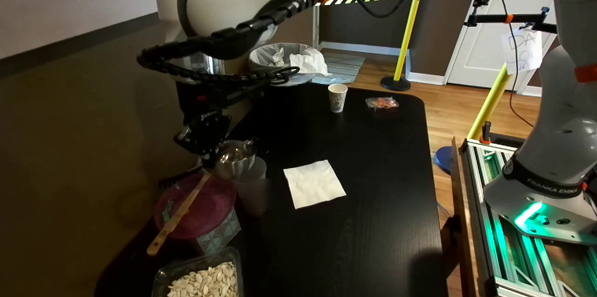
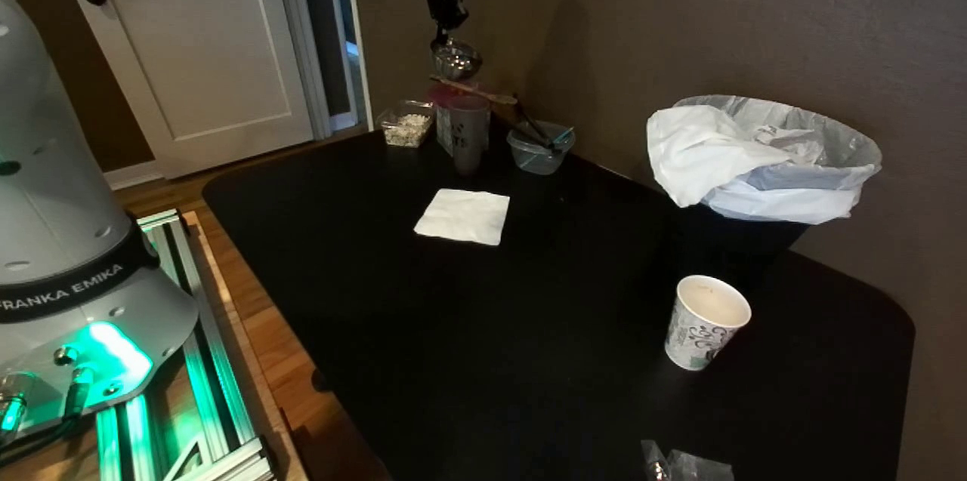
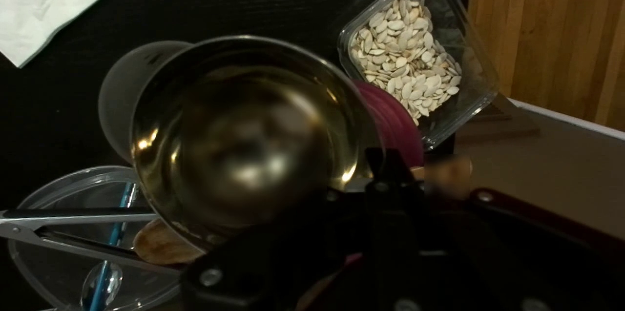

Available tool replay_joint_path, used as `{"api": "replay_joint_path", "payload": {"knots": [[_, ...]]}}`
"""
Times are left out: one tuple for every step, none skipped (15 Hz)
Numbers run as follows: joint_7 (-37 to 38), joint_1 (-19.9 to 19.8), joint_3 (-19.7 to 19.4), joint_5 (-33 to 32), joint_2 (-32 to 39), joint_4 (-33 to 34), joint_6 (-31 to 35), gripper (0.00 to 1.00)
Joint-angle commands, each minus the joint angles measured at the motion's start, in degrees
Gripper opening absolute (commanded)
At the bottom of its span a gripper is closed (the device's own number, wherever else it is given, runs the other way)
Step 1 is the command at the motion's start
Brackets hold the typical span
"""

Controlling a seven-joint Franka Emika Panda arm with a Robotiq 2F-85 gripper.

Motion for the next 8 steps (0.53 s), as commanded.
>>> {"api": "replay_joint_path", "payload": {"knots": [[-1.98, -1.01, 0.85, 2.36, -0.80, -0.55, 0.28, 0.01], [-2.31, -1.15, 0.94, 2.70, -0.89, -0.66, 0.32, 0.01], [-2.47, -1.24, 0.96, 2.91, -0.95, -0.72, 0.33, 0.01], [-2.72, -1.36, 1.01, 3.18, -1.05, -0.82, 0.36, 0.01], [-2.99, -1.49, 1.05, 3.48, -1.11, -0.89, 0.42, 0.01], [-3.24, -1.60, 1.04, 3.73, -1.17, -0.95, 0.53, 0.01], [-3.51, -1.74, 1.08, 3.99, -1.21, -0.98, 0.44, 0.01], [-3.69, -1.87, 1.09, 4.21, -1.28, -1.03, 0.47, 0.01]]}}
